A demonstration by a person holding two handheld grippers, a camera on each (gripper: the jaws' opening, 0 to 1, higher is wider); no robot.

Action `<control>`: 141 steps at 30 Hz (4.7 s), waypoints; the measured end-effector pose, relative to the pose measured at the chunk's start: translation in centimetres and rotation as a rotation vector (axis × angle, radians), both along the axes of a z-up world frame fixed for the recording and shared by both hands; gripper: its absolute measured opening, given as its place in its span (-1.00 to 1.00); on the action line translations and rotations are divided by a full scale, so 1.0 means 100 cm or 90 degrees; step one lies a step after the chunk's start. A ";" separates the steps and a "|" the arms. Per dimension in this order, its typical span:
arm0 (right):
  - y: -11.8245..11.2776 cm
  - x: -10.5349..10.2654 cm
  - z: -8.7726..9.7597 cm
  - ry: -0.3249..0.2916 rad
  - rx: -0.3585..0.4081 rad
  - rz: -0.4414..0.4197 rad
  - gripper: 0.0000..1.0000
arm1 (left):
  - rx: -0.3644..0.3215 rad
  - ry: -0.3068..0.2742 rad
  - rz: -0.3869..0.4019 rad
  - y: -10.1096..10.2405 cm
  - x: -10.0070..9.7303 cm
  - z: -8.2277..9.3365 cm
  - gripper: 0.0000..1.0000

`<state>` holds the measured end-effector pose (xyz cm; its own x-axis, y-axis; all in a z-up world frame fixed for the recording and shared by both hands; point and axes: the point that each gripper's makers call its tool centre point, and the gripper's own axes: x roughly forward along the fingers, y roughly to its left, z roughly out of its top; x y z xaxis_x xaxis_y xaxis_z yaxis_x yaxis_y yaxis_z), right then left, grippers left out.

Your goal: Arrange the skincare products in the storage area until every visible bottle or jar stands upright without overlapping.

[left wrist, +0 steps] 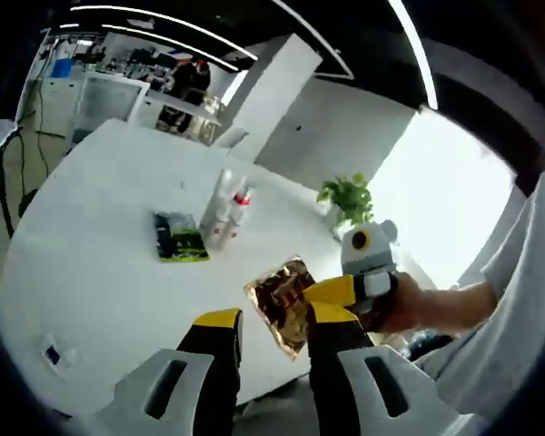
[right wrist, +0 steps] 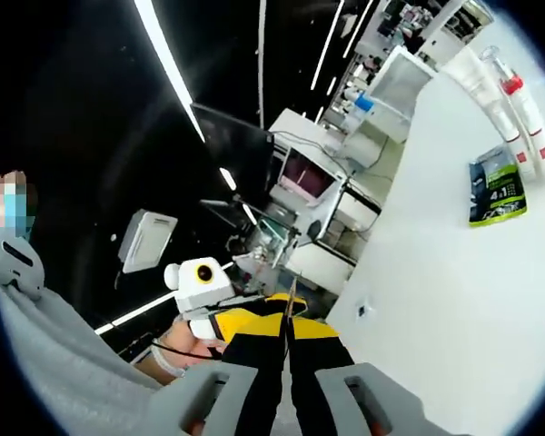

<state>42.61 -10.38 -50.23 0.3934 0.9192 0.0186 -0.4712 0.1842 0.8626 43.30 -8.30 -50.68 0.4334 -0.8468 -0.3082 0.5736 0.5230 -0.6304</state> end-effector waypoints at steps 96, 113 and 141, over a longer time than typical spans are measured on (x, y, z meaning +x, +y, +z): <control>-0.035 0.004 -0.006 -0.079 0.012 -0.092 -0.95 | -0.077 0.112 -0.079 0.030 0.067 0.044 -1.00; -0.053 0.014 -0.034 -0.027 0.006 -0.119 -0.92 | -0.094 0.184 -0.080 0.021 0.136 0.026 -1.00; -0.080 0.014 -0.069 0.038 -0.010 -0.189 -0.84 | -0.039 0.269 -0.095 0.013 0.218 -0.047 -1.00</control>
